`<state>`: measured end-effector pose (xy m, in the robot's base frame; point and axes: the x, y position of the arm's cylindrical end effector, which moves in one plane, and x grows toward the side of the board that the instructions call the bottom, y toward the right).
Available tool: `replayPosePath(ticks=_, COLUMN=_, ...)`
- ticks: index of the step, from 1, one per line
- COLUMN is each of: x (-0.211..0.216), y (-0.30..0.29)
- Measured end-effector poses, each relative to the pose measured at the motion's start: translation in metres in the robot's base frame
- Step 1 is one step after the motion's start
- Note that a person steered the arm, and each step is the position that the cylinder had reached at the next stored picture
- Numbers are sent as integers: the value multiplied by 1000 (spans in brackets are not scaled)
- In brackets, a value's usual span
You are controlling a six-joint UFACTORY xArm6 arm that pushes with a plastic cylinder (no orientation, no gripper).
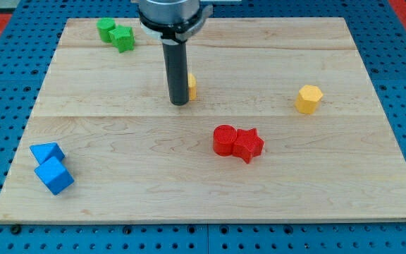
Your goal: Place your arm at the bottom right of the green star
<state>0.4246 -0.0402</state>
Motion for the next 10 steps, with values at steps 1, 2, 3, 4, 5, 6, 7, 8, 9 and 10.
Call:
replayPosePath(ticks=1, x=33, y=27)
replayPosePath(ticks=2, x=18, y=93)
replayPosePath(ticks=3, x=23, y=157)
replayPosePath(ticks=4, x=14, y=209)
replayPosePath(ticks=5, x=-13, y=223)
replayPosePath(ticks=6, x=-10, y=231)
replayPosePath(ticks=7, x=-30, y=155)
replayPosePath(ticks=8, x=-75, y=99)
replayPosePath(ticks=9, x=-100, y=73)
replayPosePath(ticks=10, x=-100, y=73)
